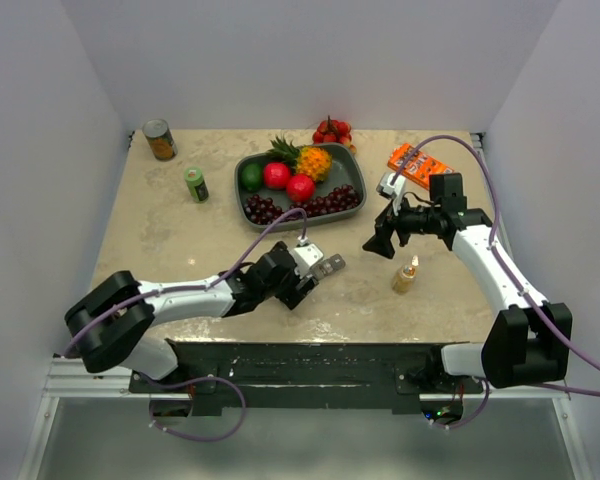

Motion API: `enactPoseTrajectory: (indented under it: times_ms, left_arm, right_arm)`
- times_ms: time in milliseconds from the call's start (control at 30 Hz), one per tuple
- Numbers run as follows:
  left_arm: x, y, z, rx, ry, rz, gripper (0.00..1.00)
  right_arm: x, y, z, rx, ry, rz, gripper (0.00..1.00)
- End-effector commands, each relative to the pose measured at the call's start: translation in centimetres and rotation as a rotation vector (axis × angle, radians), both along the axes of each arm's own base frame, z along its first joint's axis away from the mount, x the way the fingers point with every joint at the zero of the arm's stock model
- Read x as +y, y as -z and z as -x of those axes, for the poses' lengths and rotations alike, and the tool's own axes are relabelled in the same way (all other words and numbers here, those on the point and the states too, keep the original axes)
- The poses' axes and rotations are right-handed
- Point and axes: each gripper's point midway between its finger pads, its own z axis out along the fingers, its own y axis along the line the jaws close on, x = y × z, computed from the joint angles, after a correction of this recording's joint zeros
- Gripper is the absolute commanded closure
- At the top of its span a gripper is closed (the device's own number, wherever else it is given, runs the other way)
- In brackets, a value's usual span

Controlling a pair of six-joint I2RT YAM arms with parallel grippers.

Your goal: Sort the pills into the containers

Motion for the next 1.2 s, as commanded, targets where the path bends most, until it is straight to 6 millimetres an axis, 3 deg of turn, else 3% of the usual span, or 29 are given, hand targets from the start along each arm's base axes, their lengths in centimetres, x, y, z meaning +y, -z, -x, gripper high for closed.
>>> enactPoseTrajectory:
  times_ms: [0, 67, 133, 200, 267, 300, 333, 400, 433, 467, 500, 533, 567, 600, 633, 667, 733, 767, 833, 900, 933, 967, 1033, 1067, 1100, 1167]
  left_arm:
    - [-0.9, -5.5, -0.9, -0.064, -0.054, 0.160, 0.10]
    - [-1.6, -7.1, -0.3, -0.055, -0.026, 0.228, 0.08]
    - [-3.0, -9.9, 0.5, -0.060, 0.029, 0.342, 0.01]
    - [-4.3, -12.2, 1.2, -0.049, 0.070, 0.449, 0.01]
    - [-6.3, -14.4, 2.2, -0.005, 0.152, 0.533, 0.01]
    - [-7.2, -14.3, 2.3, 0.022, 0.176, 0.546, 0.01]
    - [-8.6, -16.0, 2.8, 0.040, 0.231, 0.590, 0.01]
    - [-10.7, -16.0, 3.2, 0.087, 0.292, 0.612, 0.01]
    - [-12.2, -17.4, 3.8, 0.076, 0.335, 0.633, 0.03]
    - [-13.3, -16.2, 3.7, 0.058, 0.362, 0.587, 0.03]
    - [-14.5, -16.2, 4.7, 0.048, 0.405, 0.567, 0.03]
    - [-15.8, -17.3, 4.5, 0.016, 0.427, 0.569, 0.03]
    - [-16.9, -15.7, 4.3, 0.012, 0.458, 0.524, 0.03]
    - [-17.8, -15.4, 4.5, 0.008, 0.492, 0.507, 0.04]
    - [-19.1, -16.2, 5.1, -0.027, 0.568, 0.506, 0.04]
    - [-20.1, -14.8, 5.3, -0.046, 0.630, 0.474, 0.04]
    - [-21.6, -15.1, 5.9, -0.117, 0.735, 0.481, 0.04]
    - [-22.4, -14.4, 5.6, -0.173, 0.788, 0.461, 0.04]
    - [-23.4, -14.6, 5.0, -0.228, 0.816, 0.454, 0.04]
    - [-24.4, -13.0, 4.2, -0.258, 0.847, 0.407, 0.04]
    - [-25.2, -13.7, 3.7, -0.286, 0.850, 0.411, 0.04]
    - [-25.8, -12.6, 3.4, -0.284, 0.861, 0.394, 0.04]
    - [-26.8, -13.1, 2.8, -0.306, 0.868, 0.400, 0.04]
    - [-27.2, -12.0, 2.6, -0.287, 0.871, 0.386, 0.05]
    - [-27.7, -12.5, 2.4, -0.297, 0.870, 0.396, 0.05]
    - [-28.2, -11.4, 2.2, -0.276, 0.867, 0.390, 0.06]
  right_arm:
    - [-0.5, -0.4, -0.3, -0.049, 0.015, 0.019, 0.09]
    - [-1.2, -0.7, -0.8, -0.070, 0.051, 0.037, 0.09]
    - [-2.5, -1.2, -1.5, -0.091, 0.112, 0.054, 0.09]
    - [-4.0, -1.6, -2.6, -0.106, 0.201, 0.067, 0.08]
    - [-5.5, -2.1, -3.5, -0.113, 0.299, 0.052, 0.07]
    - [-7.0, -2.2, -4.1, -0.117, 0.366, 0.062, 0.06]
    - [-7.9, -2.3, -4.5, -0.120, 0.413, 0.064, 0.05]
    - [-8.9, -2.9, -5.0, -0.133, 0.481, 0.056, 0.01]
    - [-9.8, -2.9, -5.3, -0.137, 0.527, 0.071, 0.01]
    - [-10.2, -3.1, -5.5, -0.141, 0.557, 0.065, 0.01]
    - [-10.6, -3.2, -5.7, -0.142, 0.578, 0.067, 0.01]
    - [-11.3, -3.3, -5.8, -0.143, 0.610, 0.071, 0.01]
    - [-11.6, -3.3, -5.9, -0.140, 0.621, 0.067, 0.01]
    - [-11.8, -3.2, -5.9, -0.134, 0.633, 0.065, 0.01]
    - [-12.0, -3.4, -5.9, -0.135, 0.639, 0.059, 0.01]
    - [-12.1, -3.5, -6.0, -0.130, 0.643, 0.051, 0.01]
    - [-12.3, -3.6, -5.9, -0.124, 0.647, 0.040, 0.01]
    - [-12.0, -3.6, -5.8, -0.118, 0.636, 0.029, 0.01]
    - [-11.9, -3.6, -5.7, -0.116, 0.629, 0.021, 0.01]
    - [-11.8, -3.7, -5.6, -0.118, 0.622, 0.017, 0.01]
    - [-11.8, -3.7, -5.6, -0.120, 0.621, 0.017, 0.01]
    - [-11.7, -3.7, -5.6, -0.118, 0.619, 0.015, 0.01]
    - [-11.7, -3.7, -5.5, -0.119, 0.614, 0.014, 0.01]
    - [-11.7, -3.7, -5.5, -0.117, 0.615, 0.014, 0.01]
    - [-11.7, -3.7, -5.5, -0.118, 0.613, 0.012, 0.01]
    - [-11.6, -3.7, -5.5, -0.118, 0.610, 0.010, 0.01]
